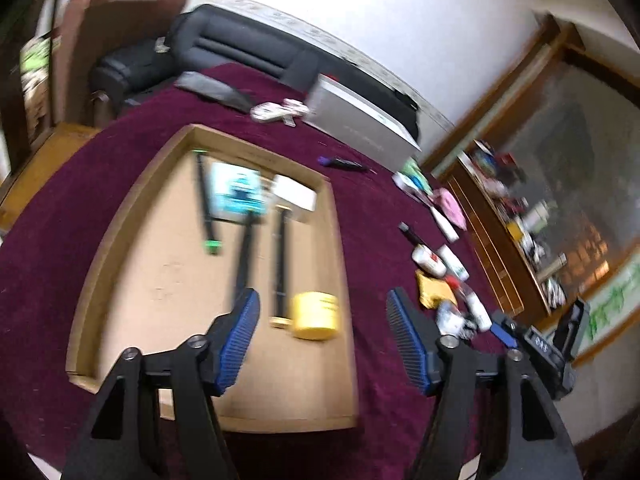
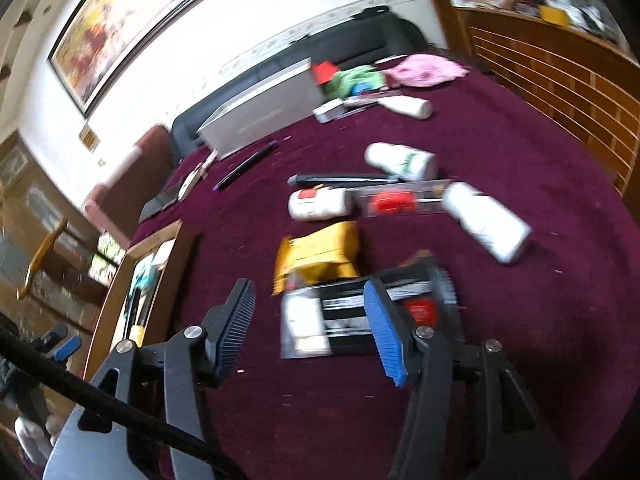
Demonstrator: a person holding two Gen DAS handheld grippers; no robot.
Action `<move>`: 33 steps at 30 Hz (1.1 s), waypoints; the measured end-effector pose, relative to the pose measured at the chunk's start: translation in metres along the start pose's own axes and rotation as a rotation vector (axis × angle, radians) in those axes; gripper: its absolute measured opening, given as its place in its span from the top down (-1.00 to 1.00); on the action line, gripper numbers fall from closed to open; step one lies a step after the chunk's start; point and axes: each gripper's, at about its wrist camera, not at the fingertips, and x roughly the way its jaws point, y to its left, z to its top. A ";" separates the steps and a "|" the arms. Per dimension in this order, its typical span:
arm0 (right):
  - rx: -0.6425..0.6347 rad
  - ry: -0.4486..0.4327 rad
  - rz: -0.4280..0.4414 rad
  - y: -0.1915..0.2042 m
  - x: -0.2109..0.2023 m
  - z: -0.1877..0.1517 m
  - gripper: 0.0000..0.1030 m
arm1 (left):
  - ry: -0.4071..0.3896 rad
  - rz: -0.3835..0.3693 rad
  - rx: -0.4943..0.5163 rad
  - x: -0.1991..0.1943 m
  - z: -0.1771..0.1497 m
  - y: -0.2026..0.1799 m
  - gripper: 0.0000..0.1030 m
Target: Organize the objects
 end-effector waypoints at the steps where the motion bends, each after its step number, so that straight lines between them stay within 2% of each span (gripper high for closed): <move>1: 0.021 -0.009 -0.005 -0.009 -0.004 0.000 -0.08 | 0.012 -0.012 0.018 0.005 -0.001 -0.008 -0.19; 8: 0.114 -0.050 -0.032 -0.054 -0.027 -0.003 -0.11 | 0.140 -0.067 0.175 0.059 -0.014 -0.087 -0.19; 13: 0.160 -0.033 -0.016 -0.073 -0.026 -0.010 -0.12 | 0.229 -0.074 0.322 0.104 -0.032 -0.142 -0.19; 17: 0.176 -0.019 -0.008 -0.081 -0.024 -0.012 -0.12 | 0.283 -0.097 0.383 0.119 -0.051 -0.166 -0.19; 21: 0.226 0.033 0.051 -0.087 -0.007 0.002 -0.18 | 0.276 -0.101 0.388 0.119 -0.058 -0.169 -0.19; 26: 0.224 0.099 0.033 -0.081 0.036 0.016 -0.17 | 0.242 -0.072 0.255 0.107 -0.047 -0.134 -0.19; 28: 0.200 0.162 0.108 -0.068 0.050 0.012 -0.20 | 0.230 -0.058 0.220 0.103 -0.042 -0.121 -0.19; 30: 0.135 0.248 0.242 -0.042 0.058 -0.001 -0.20 | 0.220 -0.044 0.185 0.098 -0.037 -0.107 -0.19; 31: 0.102 0.326 0.367 -0.024 0.063 -0.012 -0.20 | 0.217 -0.043 0.173 0.096 -0.036 -0.103 -0.19; 32: 0.079 0.380 0.449 -0.012 0.065 -0.019 -0.20 | 0.213 -0.045 0.158 0.096 -0.035 -0.098 -0.19; 33: 0.053 0.413 0.500 -0.002 0.065 -0.025 -0.20 | 0.211 -0.046 0.152 0.095 -0.035 -0.096 -0.19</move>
